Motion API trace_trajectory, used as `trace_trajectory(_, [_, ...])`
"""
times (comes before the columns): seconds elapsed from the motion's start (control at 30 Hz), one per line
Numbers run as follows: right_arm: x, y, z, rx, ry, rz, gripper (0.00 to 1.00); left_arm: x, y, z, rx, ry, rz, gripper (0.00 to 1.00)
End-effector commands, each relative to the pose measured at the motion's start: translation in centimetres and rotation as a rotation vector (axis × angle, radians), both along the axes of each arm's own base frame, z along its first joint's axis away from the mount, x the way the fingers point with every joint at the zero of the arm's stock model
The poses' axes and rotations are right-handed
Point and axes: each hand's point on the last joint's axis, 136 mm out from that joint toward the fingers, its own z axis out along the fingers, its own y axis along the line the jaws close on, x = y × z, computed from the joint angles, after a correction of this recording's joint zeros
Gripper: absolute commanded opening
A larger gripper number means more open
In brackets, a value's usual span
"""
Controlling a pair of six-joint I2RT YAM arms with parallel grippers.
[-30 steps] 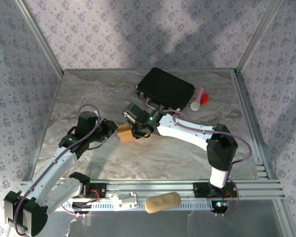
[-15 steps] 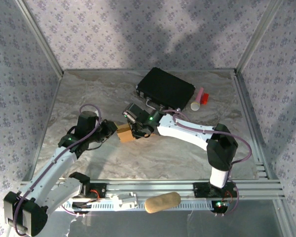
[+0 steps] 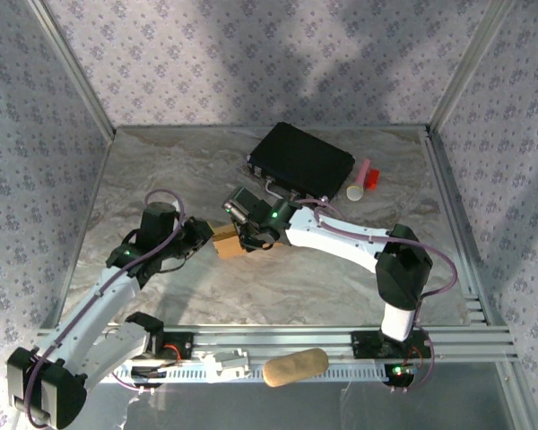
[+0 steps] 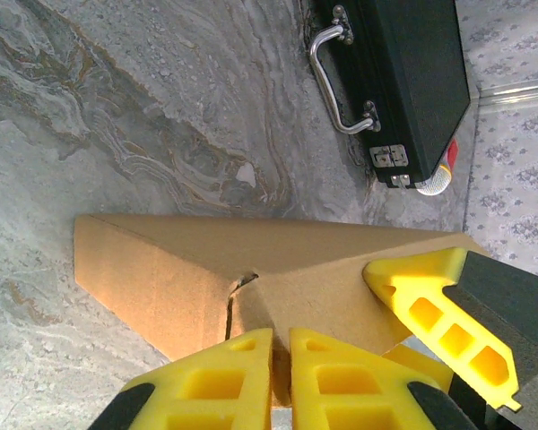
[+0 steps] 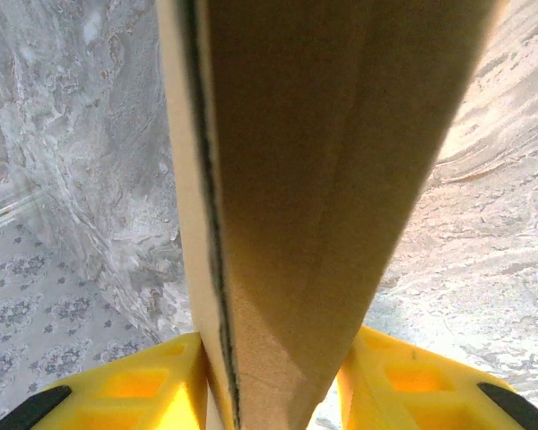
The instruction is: Fold the paper box
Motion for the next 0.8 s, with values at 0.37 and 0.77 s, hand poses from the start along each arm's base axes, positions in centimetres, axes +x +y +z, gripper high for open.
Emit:
trace_trajectory(0.37, [-0.9, -2.0, -3.1, 0.011, 0.166, -0.238, 0.44, -2.0, 0.9, -3.6, 0.070, 0.107, -0.013, 0.11])
trace_trajectory(0.77, [-0.7, -2.4, -2.5, 0.000, 0.145, -0.238, 0.47, -2.5, 1.8, -5.1, 0.128, 0.124, -0.006, 0.09])
